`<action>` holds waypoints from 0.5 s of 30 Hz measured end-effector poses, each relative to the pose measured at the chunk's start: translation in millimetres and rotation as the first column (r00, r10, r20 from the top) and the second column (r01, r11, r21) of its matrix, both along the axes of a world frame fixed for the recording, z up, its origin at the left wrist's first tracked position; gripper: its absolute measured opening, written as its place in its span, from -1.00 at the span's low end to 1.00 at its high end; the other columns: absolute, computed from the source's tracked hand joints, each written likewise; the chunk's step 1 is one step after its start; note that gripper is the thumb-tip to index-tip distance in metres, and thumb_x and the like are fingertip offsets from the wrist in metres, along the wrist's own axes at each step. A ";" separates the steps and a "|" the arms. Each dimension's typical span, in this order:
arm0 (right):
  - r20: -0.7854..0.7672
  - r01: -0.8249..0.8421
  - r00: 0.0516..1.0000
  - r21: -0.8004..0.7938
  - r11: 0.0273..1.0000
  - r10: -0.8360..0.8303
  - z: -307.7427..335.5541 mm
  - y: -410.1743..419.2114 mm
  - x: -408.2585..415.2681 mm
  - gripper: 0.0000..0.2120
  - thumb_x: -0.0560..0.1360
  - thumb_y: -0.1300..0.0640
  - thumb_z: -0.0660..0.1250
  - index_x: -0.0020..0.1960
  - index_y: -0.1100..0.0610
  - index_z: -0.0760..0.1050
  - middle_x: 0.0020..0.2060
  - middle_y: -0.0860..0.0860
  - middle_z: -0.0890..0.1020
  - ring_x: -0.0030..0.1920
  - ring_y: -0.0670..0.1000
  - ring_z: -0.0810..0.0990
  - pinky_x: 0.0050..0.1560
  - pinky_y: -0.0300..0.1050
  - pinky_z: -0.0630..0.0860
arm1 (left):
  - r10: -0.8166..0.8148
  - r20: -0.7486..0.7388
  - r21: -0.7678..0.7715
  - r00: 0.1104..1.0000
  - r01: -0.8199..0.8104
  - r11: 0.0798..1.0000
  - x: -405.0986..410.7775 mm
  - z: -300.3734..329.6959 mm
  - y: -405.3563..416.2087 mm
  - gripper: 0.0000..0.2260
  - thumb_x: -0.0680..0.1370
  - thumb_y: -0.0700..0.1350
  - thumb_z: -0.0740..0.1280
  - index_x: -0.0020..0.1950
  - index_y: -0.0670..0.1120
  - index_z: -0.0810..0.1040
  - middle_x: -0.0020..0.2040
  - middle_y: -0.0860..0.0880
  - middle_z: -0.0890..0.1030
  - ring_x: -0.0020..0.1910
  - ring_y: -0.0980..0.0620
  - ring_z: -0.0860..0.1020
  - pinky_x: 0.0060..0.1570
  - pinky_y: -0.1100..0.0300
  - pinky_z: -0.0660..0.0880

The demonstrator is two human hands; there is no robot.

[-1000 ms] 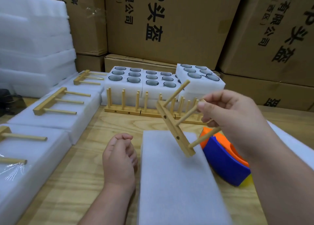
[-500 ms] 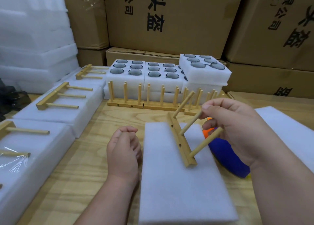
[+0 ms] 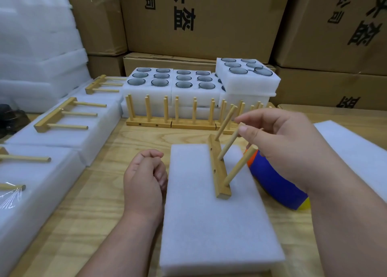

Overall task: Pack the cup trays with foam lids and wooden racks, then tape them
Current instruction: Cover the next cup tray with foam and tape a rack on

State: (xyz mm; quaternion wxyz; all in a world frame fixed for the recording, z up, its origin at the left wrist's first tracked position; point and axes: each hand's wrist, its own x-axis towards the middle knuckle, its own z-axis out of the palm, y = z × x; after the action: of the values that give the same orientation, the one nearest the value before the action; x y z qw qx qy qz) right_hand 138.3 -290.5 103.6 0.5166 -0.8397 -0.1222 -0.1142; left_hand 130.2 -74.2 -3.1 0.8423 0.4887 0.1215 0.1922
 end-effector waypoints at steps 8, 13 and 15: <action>0.146 0.069 0.988 -0.060 0.996 -0.060 9.6 3.4 -7.0 -0.85 0.53 0.07 0.47 -0.15 -0.17 0.65 -0.23 -0.25 0.68 -0.25 -0.12 0.64 -0.33 -0.33 0.53 | -0.014 -0.001 -0.001 1.000 0.014 1.000 -1.1 0.6 0.9 -0.91 0.36 -0.18 0.24 -0.25 -0.04 0.53 -0.46 -0.01 0.28 -0.50 0.05 0.20 -0.53 0.20 0.14; 0.297 0.215 0.941 -0.159 0.964 -0.161 13.8 3.5 -13.3 -0.92 0.49 -0.03 0.49 -0.16 -0.20 0.64 -0.21 -0.19 0.56 -0.18 -0.21 0.47 -0.22 -0.38 0.30 | -0.017 -0.011 0.016 1.000 0.017 1.000 -1.2 1.6 0.6 -0.85 0.35 -0.18 0.25 -0.32 0.03 0.57 -0.46 0.00 0.29 -0.50 0.05 0.21 -0.55 0.21 0.15; 0.374 0.303 0.907 -0.259 0.917 -0.194 15.2 3.4 -14.9 -0.91 0.47 -0.06 0.50 -0.14 -0.24 0.61 -0.10 -0.19 0.46 0.03 -0.15 0.37 -0.04 -0.33 0.28 | -0.019 -0.010 0.014 1.000 0.019 1.000 -0.9 1.6 0.6 -0.85 0.36 -0.18 0.25 -0.32 0.03 0.57 -0.46 0.00 0.30 -0.50 0.06 0.21 -0.55 0.22 0.16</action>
State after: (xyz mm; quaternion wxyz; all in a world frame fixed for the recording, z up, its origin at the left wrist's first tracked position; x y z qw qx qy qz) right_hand 123.4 -287.1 118.8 0.3299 -0.8865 -0.1169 -0.3028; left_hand 129.3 -73.6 -1.4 0.8401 0.4964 0.1196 0.1828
